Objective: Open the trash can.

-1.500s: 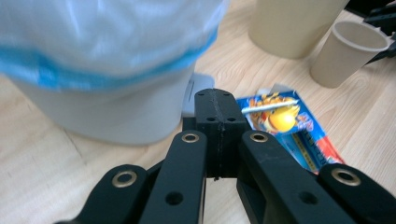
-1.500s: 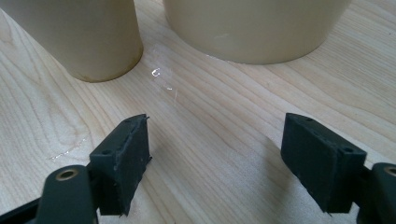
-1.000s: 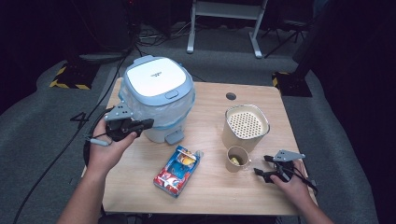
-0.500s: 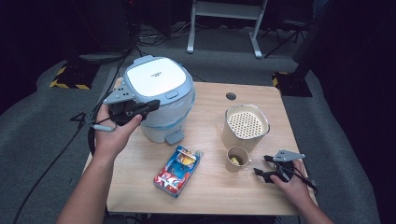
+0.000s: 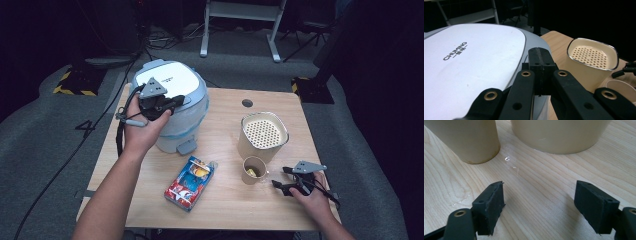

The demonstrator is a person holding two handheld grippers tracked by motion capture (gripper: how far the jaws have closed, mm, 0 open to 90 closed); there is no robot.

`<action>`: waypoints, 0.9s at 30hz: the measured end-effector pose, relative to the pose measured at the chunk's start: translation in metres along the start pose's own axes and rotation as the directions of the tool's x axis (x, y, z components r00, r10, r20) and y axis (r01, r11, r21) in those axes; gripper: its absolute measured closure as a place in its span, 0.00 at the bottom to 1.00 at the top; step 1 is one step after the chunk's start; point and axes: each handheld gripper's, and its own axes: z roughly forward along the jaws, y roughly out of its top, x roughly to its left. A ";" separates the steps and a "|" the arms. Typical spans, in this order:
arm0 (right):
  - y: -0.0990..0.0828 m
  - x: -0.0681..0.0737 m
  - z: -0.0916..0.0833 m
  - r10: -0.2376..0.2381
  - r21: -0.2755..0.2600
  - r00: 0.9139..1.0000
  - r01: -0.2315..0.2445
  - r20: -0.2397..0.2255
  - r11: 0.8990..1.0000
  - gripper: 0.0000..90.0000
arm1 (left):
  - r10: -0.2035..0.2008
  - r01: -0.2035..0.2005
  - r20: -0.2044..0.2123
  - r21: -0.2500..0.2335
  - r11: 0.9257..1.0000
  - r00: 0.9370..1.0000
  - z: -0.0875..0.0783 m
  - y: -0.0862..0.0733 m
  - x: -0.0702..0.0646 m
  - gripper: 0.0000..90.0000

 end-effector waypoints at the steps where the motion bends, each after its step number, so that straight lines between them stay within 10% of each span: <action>1: 0.000 0.000 0.000 0.000 0.000 1.000 0.000 0.000 1.000 0.27 | -0.005 0.005 -0.002 0.003 1.000 1.000 0.002 0.000 0.000 1.00; 24: 0.000 0.000 0.000 0.000 0.000 1.000 0.000 0.000 1.000 0.27 | -0.016 0.016 -0.009 0.003 1.000 1.000 0.006 0.001 -0.002 1.00; 27: 0.000 0.000 0.000 0.000 0.000 1.000 0.000 0.000 1.000 0.27 | -0.025 0.026 0.027 -0.018 1.000 0.999 0.005 -0.001 -0.002 0.81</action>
